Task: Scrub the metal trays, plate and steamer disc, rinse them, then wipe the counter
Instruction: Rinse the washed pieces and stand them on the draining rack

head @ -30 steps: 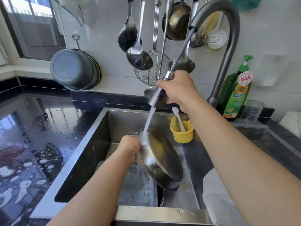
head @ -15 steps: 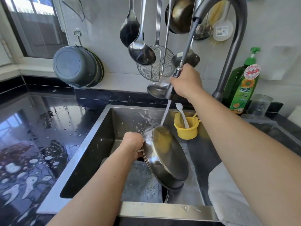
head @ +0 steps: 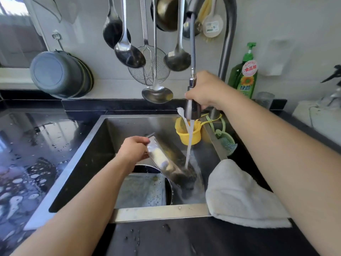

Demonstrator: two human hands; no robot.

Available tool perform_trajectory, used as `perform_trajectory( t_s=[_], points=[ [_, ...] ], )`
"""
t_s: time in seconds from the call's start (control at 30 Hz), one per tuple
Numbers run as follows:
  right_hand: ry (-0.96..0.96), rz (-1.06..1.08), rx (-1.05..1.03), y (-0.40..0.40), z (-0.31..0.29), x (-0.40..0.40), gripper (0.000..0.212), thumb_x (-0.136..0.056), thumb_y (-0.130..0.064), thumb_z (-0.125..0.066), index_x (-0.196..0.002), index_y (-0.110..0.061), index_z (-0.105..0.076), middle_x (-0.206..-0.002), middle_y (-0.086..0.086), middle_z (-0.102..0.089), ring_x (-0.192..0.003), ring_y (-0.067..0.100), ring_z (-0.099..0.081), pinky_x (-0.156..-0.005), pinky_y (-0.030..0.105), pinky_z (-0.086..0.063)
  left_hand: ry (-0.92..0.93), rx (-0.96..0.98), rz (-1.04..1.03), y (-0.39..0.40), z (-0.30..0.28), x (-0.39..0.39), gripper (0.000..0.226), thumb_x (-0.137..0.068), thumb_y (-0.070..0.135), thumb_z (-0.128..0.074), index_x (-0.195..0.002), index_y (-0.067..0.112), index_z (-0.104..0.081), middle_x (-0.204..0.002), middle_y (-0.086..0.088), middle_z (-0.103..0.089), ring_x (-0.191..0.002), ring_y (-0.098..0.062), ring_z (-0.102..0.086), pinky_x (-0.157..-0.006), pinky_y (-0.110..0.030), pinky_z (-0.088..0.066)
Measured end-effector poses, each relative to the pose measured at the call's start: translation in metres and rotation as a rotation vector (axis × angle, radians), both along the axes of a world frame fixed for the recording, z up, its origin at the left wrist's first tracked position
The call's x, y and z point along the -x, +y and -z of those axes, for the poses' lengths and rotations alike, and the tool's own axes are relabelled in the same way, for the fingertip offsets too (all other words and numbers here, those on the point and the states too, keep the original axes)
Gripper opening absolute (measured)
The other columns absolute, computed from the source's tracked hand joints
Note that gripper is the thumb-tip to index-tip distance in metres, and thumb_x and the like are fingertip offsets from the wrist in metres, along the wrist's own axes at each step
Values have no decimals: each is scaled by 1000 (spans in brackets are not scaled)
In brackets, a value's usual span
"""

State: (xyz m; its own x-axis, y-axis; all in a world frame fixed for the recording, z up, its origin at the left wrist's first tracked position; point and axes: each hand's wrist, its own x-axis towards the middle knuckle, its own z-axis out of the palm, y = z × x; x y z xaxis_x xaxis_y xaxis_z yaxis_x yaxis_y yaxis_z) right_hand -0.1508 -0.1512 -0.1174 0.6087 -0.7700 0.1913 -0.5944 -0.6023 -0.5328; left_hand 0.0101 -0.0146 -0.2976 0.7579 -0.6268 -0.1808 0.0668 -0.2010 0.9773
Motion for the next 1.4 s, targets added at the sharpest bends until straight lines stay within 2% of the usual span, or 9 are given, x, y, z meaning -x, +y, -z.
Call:
perform_trajectory(
  t_s=[0.17,0.3,0.43,0.63,0.8,0.97,1.1,1.23,1.4],
  points=[
    [28,19,0,-2,1,13,27,-90,-18,-71,-110,-8,-57,-100,16,-65,-78,33,-71,-67,44,-64,-772,-253,172,0,-12,0,19,-90,3,-69,-92,21,-68,-90,0,-72,-88,-23,-70,-81,-36,-58],
    [35,12,15,1,-1,18,23,-91,-19,-69,-105,-8,-55,-94,12,-62,-74,29,-69,-54,33,-57,-1538,-448,396,-4,-32,10,23,-98,27,-67,-119,24,-61,-118,-3,-52,-107,-27,-59,-76,-39,-50],
    [69,29,73,-6,-1,24,24,-91,-20,-69,-104,-12,-50,-89,9,-59,-70,25,-63,-45,27,-41,-1799,-546,561,-10,-62,16,50,-93,30,-73,-136,26,-46,-139,-4,-50,-118,-27,-61,-84,-43,-57],
    [31,42,59,-14,2,22,30,-92,-18,-69,-112,-13,-48,-95,9,-56,-80,27,-62,-53,33,-52,-1733,-635,359,1,-95,18,24,-102,23,-55,-123,20,-44,-103,-6,-64,-90,-37,-67,-67,-43,-45],
    [-1,83,107,-19,6,5,37,-91,-18,-70,-120,-15,-48,-97,9,-57,-78,28,-65,-53,33,-52,-1260,-618,93,24,-103,-5,5,-100,20,-50,-98,16,-51,-73,-2,-47,-65,-28,-46,-66,-39,-39],
    [-145,74,10,-16,14,-14,37,-86,-19,-75,-115,-13,-52,-103,10,-59,-88,31,-64,-78,47,-61,-833,-605,49,57,-58,-27,12,-95,19,-52,-84,19,-57,-86,-2,-64,-82,-29,-60,-68,-34,-47],
    [-290,39,-27,-9,20,-32,36,-84,-19,-76,-111,-16,-53,-98,4,-59,-92,26,-61,-76,40,-56,-573,-519,8,69,-18,-28,8,-87,19,-61,-89,24,-56,-96,-7,-68,-92,-34,-67,-82,-46,-61],
    [-407,8,-97,-6,24,-45,38,-83,-16,-77,-112,-17,-52,-98,2,-59,-95,26,-62,-85,48,-60,-453,-491,57,74,4,-23,11,-78,19,-74,-89,21,-71,-85,-2,-75,-84,-30,-73,-79,-47,-64],
    [-464,-65,-192,2,24,-52,27,-84,-10,-74,-94,-22,-52,-101,9,-64,-93,30,-67,-76,50,-63,-372,-437,42,71,8,-25,6,-84,14,-68,-90,15,-71,-83,-9,-75,-76,-33,-75,-67,-46,-64]
  ],
)
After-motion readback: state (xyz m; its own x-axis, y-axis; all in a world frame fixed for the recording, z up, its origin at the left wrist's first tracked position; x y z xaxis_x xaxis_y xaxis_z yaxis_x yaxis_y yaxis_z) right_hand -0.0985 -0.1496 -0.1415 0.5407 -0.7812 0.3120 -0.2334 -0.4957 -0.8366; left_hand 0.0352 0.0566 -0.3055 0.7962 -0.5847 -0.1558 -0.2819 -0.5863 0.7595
